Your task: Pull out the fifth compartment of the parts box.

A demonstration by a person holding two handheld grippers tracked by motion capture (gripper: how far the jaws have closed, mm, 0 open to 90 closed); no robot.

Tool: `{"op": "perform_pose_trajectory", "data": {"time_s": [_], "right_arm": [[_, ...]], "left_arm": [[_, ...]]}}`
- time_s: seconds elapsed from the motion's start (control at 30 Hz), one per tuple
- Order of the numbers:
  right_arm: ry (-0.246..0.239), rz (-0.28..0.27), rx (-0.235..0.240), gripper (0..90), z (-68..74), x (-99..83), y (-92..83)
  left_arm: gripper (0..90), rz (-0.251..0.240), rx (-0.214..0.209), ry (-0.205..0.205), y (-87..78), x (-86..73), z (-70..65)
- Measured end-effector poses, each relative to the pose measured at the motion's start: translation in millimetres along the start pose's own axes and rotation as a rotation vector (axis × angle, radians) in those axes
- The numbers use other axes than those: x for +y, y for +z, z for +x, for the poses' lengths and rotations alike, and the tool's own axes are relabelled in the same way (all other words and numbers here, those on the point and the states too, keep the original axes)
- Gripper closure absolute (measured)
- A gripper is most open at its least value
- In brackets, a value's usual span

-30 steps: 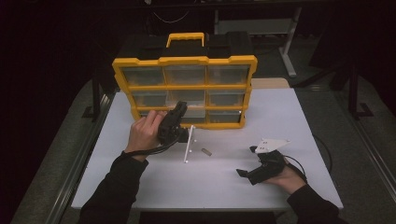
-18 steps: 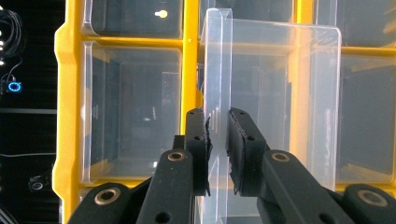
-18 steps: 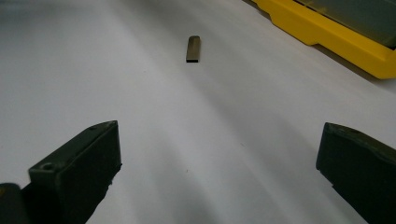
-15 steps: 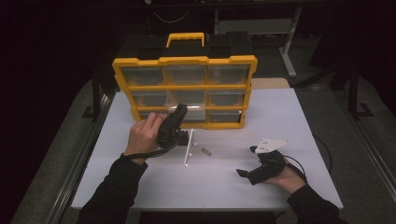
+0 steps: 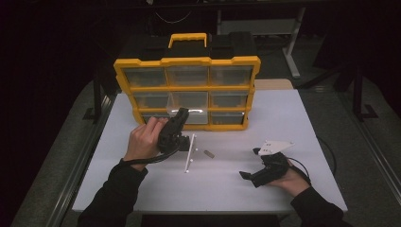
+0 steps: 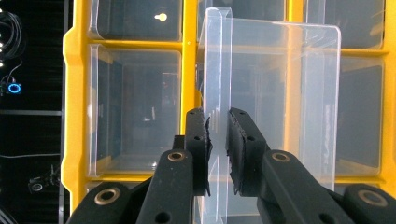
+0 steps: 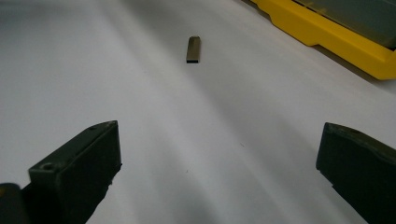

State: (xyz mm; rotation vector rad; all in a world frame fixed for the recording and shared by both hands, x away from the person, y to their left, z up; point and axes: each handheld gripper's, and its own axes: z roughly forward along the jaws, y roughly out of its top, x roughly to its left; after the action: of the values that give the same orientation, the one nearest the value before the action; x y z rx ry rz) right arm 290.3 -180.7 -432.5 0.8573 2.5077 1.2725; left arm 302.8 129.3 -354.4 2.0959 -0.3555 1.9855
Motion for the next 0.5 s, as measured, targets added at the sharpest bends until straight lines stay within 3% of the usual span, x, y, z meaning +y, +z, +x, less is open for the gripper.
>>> {"op": "perform_pose_trajectory", "data": {"time_s": [0.5], "right_arm": [[-0.002, -0.002, 0.001, 0.0, 0.0, 0.2, -0.2]], "left_arm": [[79.0, -0.012, -0.002, -0.001, -9.8, 3.8, 0.2]]}}
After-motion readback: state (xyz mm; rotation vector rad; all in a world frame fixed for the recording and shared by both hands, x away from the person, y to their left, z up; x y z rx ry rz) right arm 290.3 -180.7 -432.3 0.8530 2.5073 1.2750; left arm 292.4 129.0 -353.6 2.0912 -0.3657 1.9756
